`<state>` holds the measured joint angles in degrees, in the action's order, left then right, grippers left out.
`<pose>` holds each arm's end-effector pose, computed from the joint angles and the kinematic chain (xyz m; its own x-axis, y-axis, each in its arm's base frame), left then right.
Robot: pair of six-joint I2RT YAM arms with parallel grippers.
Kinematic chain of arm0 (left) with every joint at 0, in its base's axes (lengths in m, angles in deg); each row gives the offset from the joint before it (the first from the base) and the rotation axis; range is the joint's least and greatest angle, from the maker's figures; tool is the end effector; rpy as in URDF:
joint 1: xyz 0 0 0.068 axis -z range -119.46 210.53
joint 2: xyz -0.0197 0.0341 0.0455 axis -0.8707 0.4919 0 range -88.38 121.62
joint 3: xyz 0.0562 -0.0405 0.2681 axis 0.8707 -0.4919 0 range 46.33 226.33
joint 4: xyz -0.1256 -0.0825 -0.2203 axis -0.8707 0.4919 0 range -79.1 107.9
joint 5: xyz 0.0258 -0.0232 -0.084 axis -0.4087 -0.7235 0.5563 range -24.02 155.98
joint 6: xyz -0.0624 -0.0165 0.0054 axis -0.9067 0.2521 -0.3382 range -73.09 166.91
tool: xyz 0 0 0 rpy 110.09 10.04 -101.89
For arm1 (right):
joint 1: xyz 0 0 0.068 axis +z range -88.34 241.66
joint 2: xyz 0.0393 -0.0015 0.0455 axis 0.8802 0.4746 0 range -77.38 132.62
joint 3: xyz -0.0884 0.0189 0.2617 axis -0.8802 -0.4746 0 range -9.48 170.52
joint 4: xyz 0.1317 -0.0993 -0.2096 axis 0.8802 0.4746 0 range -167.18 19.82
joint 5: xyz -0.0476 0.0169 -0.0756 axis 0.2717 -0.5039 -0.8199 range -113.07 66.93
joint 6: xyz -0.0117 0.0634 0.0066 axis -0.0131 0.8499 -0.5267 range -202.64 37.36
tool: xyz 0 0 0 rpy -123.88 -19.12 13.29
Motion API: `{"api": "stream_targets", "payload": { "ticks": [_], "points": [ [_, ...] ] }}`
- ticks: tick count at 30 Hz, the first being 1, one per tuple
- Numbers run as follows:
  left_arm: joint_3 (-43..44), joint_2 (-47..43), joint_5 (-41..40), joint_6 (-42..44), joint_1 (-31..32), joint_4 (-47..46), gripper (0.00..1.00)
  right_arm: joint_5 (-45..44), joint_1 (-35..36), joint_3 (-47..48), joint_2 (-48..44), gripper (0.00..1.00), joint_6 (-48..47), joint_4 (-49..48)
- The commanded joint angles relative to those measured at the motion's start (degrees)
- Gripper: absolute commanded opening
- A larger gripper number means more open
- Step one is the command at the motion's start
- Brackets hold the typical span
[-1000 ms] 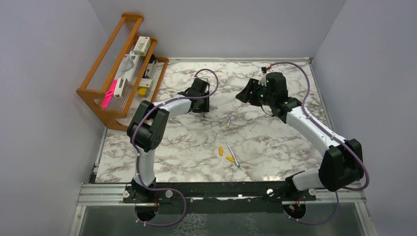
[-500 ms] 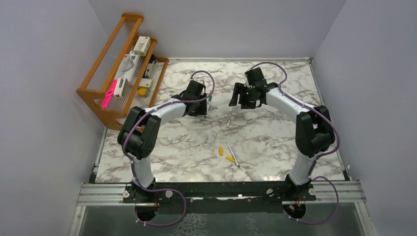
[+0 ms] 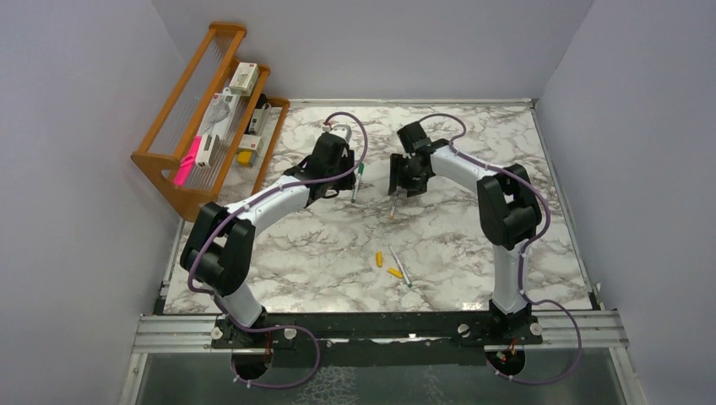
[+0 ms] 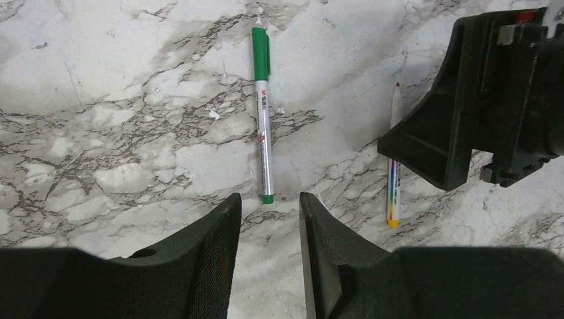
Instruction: Insert the pens into the pen caps
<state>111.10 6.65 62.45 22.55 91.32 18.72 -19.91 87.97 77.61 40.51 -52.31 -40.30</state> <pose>0.3351 -0.1960 0.2295 -0.6762 -0.0765 -0.7328 0.2088 0.9339 -0.2902 0.3921 0.1968 0.1586 -0.9487 0.0935 -0.3022 0.0206 0.9716 0.2358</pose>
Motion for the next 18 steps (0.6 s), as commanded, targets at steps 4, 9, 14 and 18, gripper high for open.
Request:
{"api": "stream_targets", "payload": {
  "ticks": [4, 9, 14, 18],
  "points": [
    [0.6, 0.3, -0.8, 2.1, 0.8, -1.4, 0.38, -5.6, 2.1, 4.3, 2.9, 0.48, -0.1, 3.8],
    [1.4, 0.5, -0.3, 2.4, 1.3, -1.5, 0.38, -6.9, 2.9, 5.0, 4.5, 0.36, 1.1, 6.4],
    [2.9, 0.9, 1.3, 2.4, 1.9, -1.4, 0.38, -6.9, 2.9, 3.5, 3.4, 0.18, 1.4, 6.8],
    [4.0, 1.7, 4.0, 2.2, 2.3, -1.4, 0.38, -5.8, 2.8, 2.5, 2.4, 0.01, 1.2, 6.3]
  ]
}}
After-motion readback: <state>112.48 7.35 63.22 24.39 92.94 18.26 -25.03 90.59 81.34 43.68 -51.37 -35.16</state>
